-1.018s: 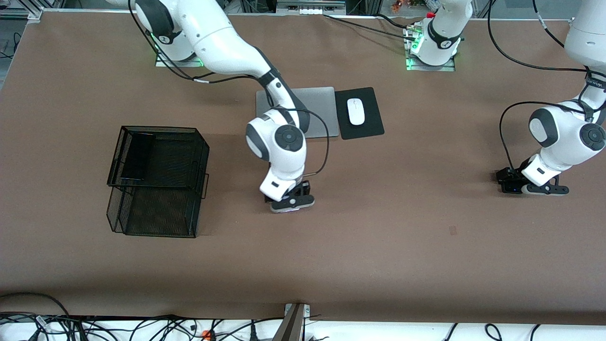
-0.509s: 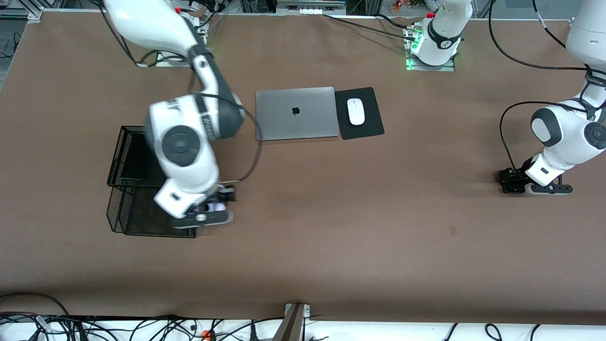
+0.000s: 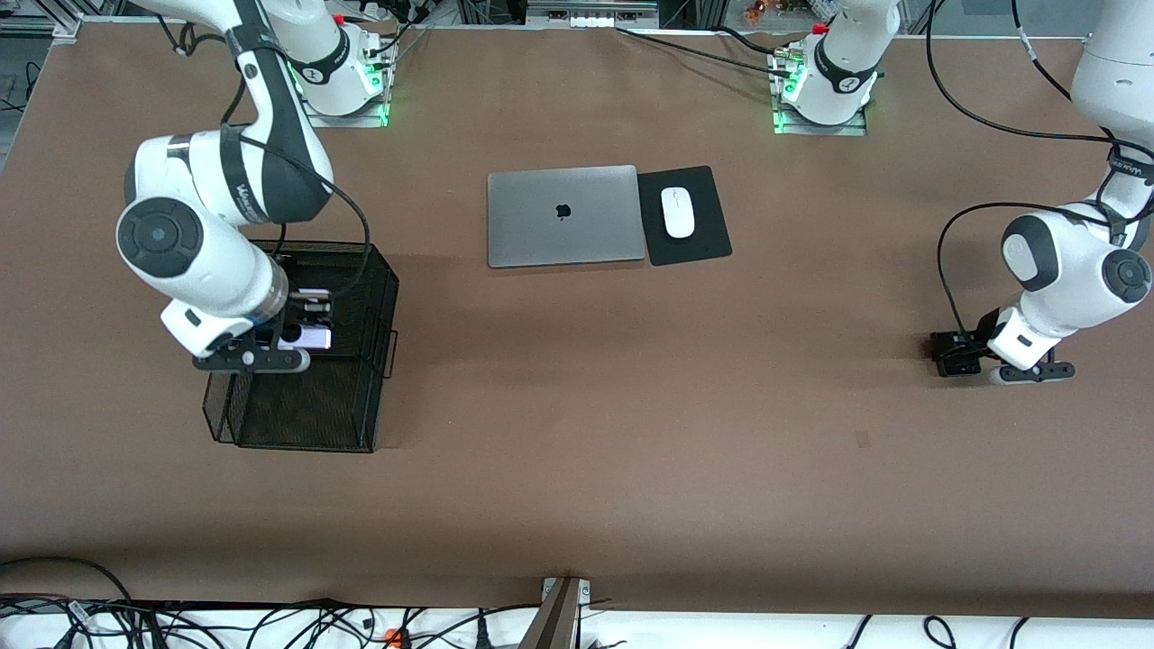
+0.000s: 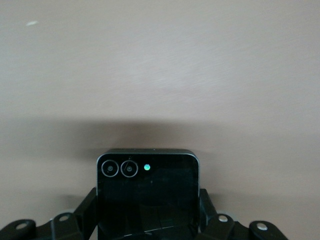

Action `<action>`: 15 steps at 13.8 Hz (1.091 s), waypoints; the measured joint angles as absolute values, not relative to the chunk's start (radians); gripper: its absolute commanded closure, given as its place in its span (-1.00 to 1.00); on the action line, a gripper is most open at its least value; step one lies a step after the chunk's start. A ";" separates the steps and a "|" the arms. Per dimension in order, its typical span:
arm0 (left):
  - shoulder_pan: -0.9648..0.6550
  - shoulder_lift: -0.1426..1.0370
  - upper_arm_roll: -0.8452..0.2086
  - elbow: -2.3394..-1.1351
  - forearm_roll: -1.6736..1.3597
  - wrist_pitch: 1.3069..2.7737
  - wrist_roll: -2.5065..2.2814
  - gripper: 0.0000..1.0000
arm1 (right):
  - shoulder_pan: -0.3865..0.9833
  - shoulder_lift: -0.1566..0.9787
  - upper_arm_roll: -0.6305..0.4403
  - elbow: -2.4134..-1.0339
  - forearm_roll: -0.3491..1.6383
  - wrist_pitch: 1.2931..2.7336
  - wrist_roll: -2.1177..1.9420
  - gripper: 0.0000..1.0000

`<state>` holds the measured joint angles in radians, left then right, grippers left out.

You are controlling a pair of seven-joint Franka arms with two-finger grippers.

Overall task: Place phones with both arms
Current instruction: 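Carry the white flip phone into the mesh basket with the right gripper, then set the small black flip phone beside the laptop with the left gripper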

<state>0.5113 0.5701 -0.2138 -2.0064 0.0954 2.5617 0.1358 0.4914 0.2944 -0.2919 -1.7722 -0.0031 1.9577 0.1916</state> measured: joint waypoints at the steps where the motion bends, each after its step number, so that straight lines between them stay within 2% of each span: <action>1: 0.509 0.570 -0.229 -1.991 0.095 2.537 0.112 1.00 | 0.491 0.255 -0.297 -1.856 -0.003 2.004 0.192 0.40; 3: 0.510 0.570 -0.262 -1.971 0.095 2.509 0.057 1.00 | 0.492 0.208 -0.299 -1.991 -0.003 2.092 0.200 0.40; 5: 0.504 0.570 -0.309 -1.967 0.095 2.502 -0.013 1.00 | 0.494 0.200 -0.299 -2.067 -0.003 2.150 0.211 0.39; 10: 0.326 0.573 -0.347 -1.953 0.095 2.495 -0.201 1.00 | 0.499 0.211 -0.299 -2.103 0.001 2.210 0.249 0.30; 11: 0.289 0.574 -0.347 -1.945 0.095 2.495 -0.231 1.00 | 0.499 0.215 -0.299 -2.103 0.008 2.215 0.257 -0.02; 12: 0.255 0.578 -0.347 -1.937 0.095 2.494 -0.256 1.00 | 0.500 0.218 -0.299 -2.103 0.013 2.217 0.261 -0.53; 13: 0.218 0.584 -0.348 -1.927 0.095 2.492 -0.289 1.00 | 0.500 0.220 -0.299 -2.103 0.016 2.218 0.263 -0.94; 15: 0.127 0.619 -0.346 -1.886 0.095 2.492 -0.381 1.00 | 0.500 0.227 -0.299 -2.103 0.017 2.226 0.267 -0.98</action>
<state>0.1271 0.6194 -0.3461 -1.8863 0.0952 2.4918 -0.3814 0.4996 0.2270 -0.2990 -2.1035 0.0172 2.2256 0.2666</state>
